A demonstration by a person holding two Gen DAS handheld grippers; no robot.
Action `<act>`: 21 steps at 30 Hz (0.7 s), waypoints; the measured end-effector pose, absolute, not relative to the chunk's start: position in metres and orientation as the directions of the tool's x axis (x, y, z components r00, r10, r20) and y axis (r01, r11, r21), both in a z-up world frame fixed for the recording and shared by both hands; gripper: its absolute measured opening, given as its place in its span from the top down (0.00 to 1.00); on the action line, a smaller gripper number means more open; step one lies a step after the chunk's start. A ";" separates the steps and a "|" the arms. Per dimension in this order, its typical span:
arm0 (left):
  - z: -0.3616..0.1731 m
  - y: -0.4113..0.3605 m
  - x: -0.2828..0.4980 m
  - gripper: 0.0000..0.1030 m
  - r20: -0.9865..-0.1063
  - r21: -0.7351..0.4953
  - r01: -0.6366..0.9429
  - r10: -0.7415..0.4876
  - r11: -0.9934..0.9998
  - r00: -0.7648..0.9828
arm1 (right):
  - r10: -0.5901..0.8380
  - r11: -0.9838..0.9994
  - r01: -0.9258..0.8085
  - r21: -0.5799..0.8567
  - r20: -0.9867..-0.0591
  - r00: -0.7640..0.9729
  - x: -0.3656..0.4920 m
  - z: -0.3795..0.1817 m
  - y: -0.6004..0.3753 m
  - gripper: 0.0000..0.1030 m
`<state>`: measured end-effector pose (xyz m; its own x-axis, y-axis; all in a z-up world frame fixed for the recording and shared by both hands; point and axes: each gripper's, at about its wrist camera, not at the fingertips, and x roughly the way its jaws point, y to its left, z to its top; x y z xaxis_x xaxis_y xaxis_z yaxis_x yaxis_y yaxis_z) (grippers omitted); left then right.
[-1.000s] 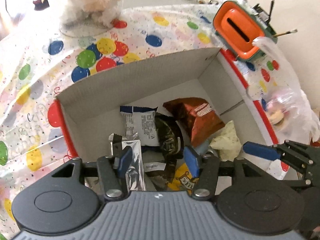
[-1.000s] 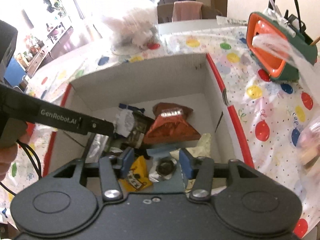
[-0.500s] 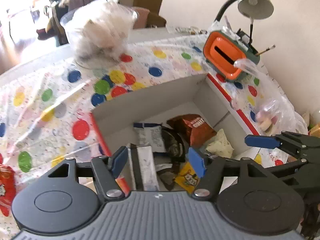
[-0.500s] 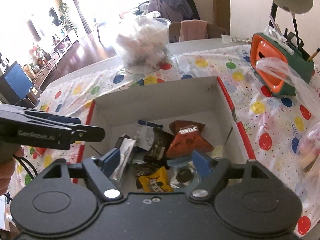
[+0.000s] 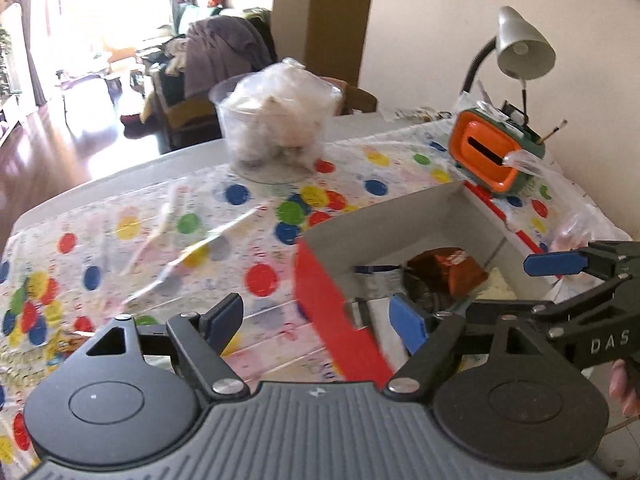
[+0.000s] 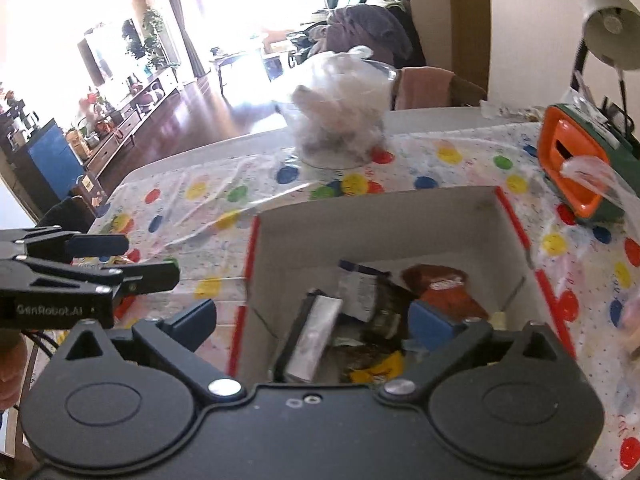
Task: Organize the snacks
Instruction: 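Move both tools back toward the red chip bag and yellow packet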
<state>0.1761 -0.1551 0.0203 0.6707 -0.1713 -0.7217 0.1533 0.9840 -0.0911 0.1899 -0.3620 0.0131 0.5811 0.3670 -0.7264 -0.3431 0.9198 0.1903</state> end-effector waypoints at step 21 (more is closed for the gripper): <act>-0.020 0.062 0.129 0.19 -0.768 -0.086 -0.081 -0.015 0.993 0.641 | 0.404 0.889 -0.413 0.198 -0.764 0.503 0.199 -0.015 -0.173 0.00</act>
